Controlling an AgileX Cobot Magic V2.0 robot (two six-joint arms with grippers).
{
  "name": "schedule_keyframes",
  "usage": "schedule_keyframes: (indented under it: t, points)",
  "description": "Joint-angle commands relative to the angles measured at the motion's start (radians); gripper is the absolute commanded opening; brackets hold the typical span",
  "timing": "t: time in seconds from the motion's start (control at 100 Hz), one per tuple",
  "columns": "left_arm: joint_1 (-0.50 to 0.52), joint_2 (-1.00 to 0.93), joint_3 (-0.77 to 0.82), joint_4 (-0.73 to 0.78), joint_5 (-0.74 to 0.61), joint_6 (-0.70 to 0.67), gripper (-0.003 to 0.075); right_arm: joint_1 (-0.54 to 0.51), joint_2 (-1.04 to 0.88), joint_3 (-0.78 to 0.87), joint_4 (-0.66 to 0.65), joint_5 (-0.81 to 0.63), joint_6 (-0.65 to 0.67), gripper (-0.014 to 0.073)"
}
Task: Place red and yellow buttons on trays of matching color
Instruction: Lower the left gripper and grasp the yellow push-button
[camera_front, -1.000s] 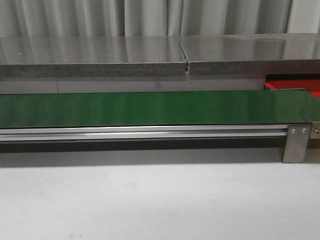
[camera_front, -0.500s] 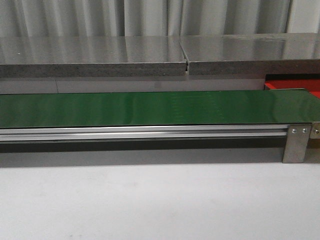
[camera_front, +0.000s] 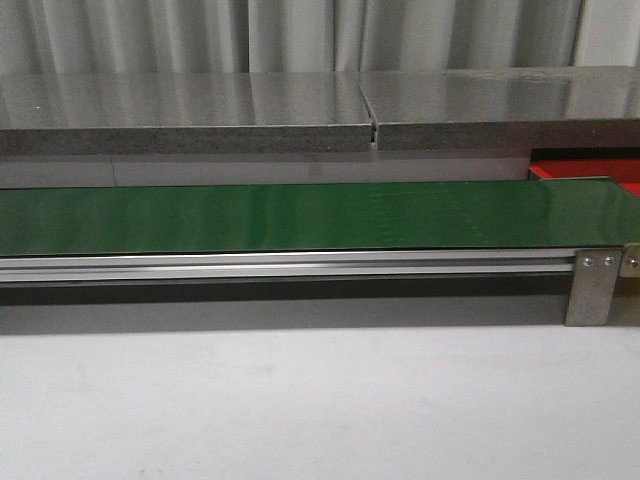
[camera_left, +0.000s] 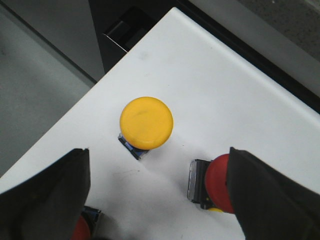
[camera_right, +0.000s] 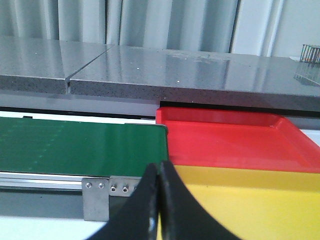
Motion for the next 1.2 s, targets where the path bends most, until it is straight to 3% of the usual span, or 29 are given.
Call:
schedule_keyframes:
  t: [0.0,0.26,0.79,0.89,1.08,1.19]
  points:
    - [0.001,-0.041,-0.034,0.001,-0.071,-0.012,0.0555,-0.005,-0.017,-0.01,-0.008,-0.082,0.0,-0.0067]
    - [0.004,-0.012,-0.035,0.003,-0.192,-0.012,0.0553,-0.005,-0.017,-0.01,-0.008,-0.082,0.0,-0.0067]
    - [0.017,0.046,-0.038,0.036,-0.238,-0.012,0.0542,-0.005,-0.016,-0.01,-0.008,-0.082,0.0,-0.0067]
    - [0.019,0.046,-0.038,0.036,-0.25,-0.012,0.0487,-0.005,-0.016,-0.01,-0.008,-0.082,0.0,-0.0067]
    - [0.019,0.046,-0.038,0.029,-0.254,-0.012,0.0292,-0.005,-0.016,-0.01,-0.008,-0.082,0.0,-0.0067]
    - [0.017,0.046,-0.038,0.027,-0.256,-0.012,0.026,-0.005,-0.016,-0.01,-0.008,-0.082,0.0,-0.0067]
